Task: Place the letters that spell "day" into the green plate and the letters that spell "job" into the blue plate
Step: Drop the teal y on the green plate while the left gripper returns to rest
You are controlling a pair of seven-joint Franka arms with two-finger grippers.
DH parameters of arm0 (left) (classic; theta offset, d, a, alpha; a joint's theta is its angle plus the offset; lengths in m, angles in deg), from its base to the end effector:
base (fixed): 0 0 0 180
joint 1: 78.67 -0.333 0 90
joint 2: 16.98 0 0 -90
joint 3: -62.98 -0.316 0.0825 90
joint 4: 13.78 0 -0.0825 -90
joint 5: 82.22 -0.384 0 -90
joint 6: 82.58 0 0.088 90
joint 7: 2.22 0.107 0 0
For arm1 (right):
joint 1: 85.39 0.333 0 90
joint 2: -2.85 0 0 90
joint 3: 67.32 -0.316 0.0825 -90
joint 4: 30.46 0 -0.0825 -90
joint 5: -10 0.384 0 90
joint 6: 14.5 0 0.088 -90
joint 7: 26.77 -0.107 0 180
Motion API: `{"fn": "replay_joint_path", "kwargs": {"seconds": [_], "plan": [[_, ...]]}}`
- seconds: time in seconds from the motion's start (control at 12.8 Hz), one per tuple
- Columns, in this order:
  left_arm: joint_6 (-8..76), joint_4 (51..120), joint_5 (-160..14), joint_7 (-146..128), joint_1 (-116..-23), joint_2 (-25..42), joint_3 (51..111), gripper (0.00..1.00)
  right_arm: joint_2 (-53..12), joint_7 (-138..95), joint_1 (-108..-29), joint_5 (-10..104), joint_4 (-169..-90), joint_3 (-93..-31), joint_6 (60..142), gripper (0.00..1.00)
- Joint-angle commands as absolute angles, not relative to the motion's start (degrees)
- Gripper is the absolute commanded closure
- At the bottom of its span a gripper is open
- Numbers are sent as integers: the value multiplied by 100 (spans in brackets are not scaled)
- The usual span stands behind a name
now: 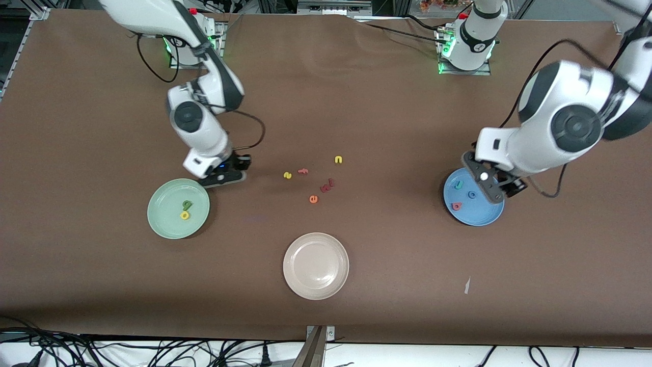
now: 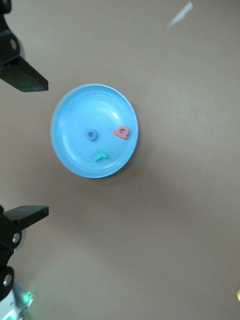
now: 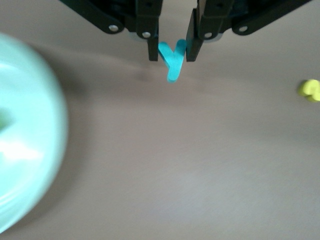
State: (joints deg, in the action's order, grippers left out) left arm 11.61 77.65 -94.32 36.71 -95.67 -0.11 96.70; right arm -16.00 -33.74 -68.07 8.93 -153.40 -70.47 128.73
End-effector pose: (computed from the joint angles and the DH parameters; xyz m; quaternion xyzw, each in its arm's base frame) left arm 0.6042 -0.1230 0.4701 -0.8724 0.4785 0.0997 0.0034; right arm 0.5371 0.2004 0.2502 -0.9923 -0.1233 -0.0117 0.0061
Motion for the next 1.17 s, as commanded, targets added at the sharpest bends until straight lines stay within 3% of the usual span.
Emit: {"fn": "replay_joint_path", "kwargs": {"seconds": [0.0,0.08,0.16,0.23,0.39,0.55,0.78,1.09], "plan": [[314,6957,-9277,3401,-9581,-46,9682,0,-1288,-2224,-7395,824,-15053,-7005,12184,79],[181,6859,-9277,3286,-9546,-81,9665,0,-1297,-1872,-7484,815,-14973,-6874,12165,76],[171,6866,-9277,3242,-9502,-229,9621,0,-1332,-1573,-7598,815,-14903,-6768,12173,49],[197,6866,-9198,3224,-9380,-274,9351,0,-1315,-1561,-7677,867,-14885,-6750,12165,0],[241,6884,-8857,3215,-8679,-493,8176,0,-1175,-1771,-7687,894,-14667,-6627,11816,0],[469,7120,-8094,2962,-8352,-835,7322,0,-1130,-2016,-7678,981,-13974,-6618,10624,0],[803,7735,-8064,1595,-7763,-1372,6677,0,-780,-2561,-7678,1087,-12954,-6618,8908,0],[865,8000,-8160,244,-7392,-1628,6298,0,-200,-2756,-7678,1070,-12240,-6618,7518,0]]}}
